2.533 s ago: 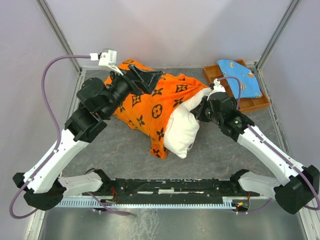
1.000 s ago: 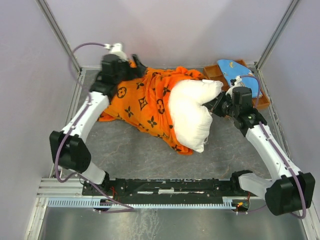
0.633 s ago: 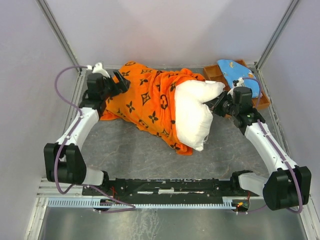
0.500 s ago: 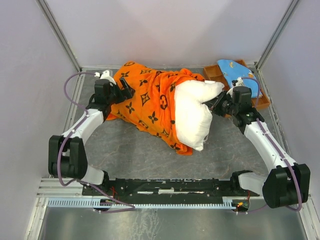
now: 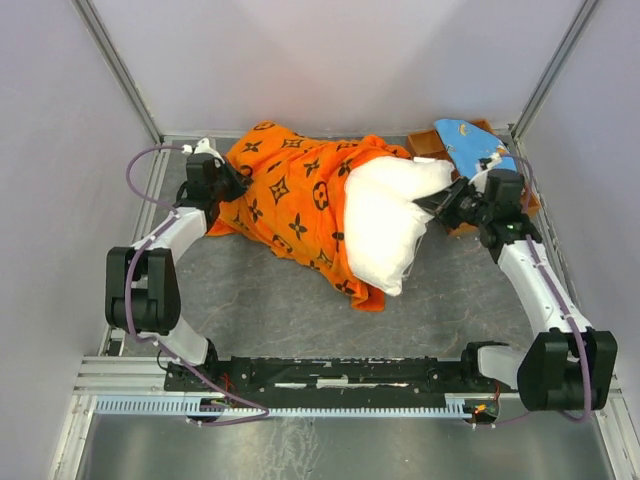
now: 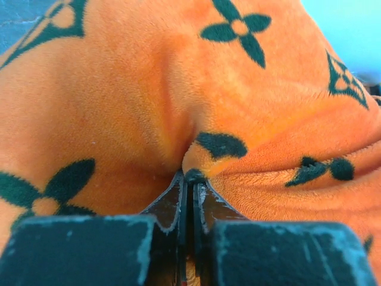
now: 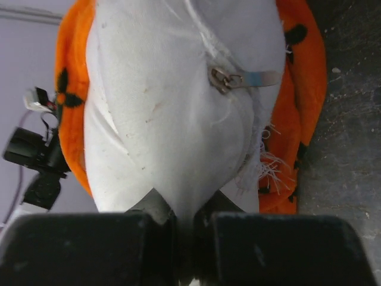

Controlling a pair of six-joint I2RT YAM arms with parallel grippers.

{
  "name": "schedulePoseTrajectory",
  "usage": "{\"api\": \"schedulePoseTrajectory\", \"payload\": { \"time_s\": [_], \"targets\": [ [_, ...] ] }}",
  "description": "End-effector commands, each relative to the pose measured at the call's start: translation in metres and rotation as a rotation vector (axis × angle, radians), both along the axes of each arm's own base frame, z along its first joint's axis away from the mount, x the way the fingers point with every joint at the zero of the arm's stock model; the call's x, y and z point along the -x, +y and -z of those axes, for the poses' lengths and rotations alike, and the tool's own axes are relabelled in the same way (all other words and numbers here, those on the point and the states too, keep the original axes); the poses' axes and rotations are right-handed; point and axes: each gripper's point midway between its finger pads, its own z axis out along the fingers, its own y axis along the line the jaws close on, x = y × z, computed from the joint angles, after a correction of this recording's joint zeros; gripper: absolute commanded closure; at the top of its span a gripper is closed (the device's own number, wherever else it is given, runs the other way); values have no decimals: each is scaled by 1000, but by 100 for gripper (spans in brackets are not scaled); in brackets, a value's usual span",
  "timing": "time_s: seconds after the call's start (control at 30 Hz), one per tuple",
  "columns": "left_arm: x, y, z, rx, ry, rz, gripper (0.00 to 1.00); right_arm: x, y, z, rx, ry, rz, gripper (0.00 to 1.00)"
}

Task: Remove the pillowcase from the pillow
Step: Remove the pillow from the pillowcase.

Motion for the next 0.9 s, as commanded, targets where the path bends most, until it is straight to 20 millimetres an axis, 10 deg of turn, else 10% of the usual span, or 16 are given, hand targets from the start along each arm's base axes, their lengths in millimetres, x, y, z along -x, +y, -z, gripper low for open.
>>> {"api": "schedulePoseTrajectory", "payload": {
  "time_s": [0.0,0.17,0.37,0.43,0.57,0.77,0.87],
  "targets": [
    [13,74,23,-14,72,-250,97,-37,-68,-110,-176,-297,173,99],
    [47,123,-17,-97,-39,-505,97,-62,-100,-133,-282,-303,241,99],
    [95,130,-61,-479,-84,-726,97,-78,-113,-97,-302,-213,344,98],
    [87,116,-56,-456,-82,-644,89,-84,-111,-86,-302,-184,333,98],
    [54,79,-39,-268,-58,-341,28,-88,-105,-75,-307,-164,307,98],
    [27,65,-7,-159,19,-213,24,-86,-102,-81,-270,-188,267,98],
    [26,66,-22,-90,-74,-223,21,-83,-100,-82,-251,-193,251,98]
  ]
}}
